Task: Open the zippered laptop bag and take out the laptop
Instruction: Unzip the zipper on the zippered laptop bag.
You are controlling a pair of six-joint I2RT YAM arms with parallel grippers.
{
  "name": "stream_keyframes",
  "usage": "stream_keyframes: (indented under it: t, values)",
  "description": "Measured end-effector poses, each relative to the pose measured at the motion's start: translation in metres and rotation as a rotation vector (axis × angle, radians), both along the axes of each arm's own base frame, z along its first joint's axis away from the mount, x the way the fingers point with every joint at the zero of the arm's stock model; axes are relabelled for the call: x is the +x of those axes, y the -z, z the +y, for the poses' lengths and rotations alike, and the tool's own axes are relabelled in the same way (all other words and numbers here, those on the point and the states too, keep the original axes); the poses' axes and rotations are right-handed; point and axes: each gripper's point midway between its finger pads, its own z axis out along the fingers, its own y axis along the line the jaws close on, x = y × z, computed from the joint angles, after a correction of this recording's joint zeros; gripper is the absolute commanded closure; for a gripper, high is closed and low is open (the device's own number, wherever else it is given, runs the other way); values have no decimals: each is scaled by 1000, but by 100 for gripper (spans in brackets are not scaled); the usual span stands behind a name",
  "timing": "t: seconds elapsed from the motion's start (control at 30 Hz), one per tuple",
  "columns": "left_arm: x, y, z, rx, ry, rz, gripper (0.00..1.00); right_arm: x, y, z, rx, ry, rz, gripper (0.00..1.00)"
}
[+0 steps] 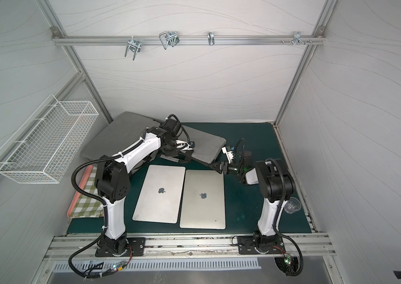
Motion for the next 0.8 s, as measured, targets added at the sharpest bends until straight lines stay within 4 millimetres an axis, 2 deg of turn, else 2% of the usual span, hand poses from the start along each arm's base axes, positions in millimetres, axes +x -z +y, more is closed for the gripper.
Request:
stream_keyframes:
  t: [0.33, 0.63, 0.8]
  values:
    - [1, 0, 2, -2, -5, 3, 100, 0, -18, 5, 57, -46, -36, 48]
    - [1, 0, 3, -13, -10, 8, 100, -3, -22, 3, 62, -48, -51, 48]
    - [1, 0, 2, -19, -11, 11, 100, -5, -32, 1, 62, -46, -93, 49]
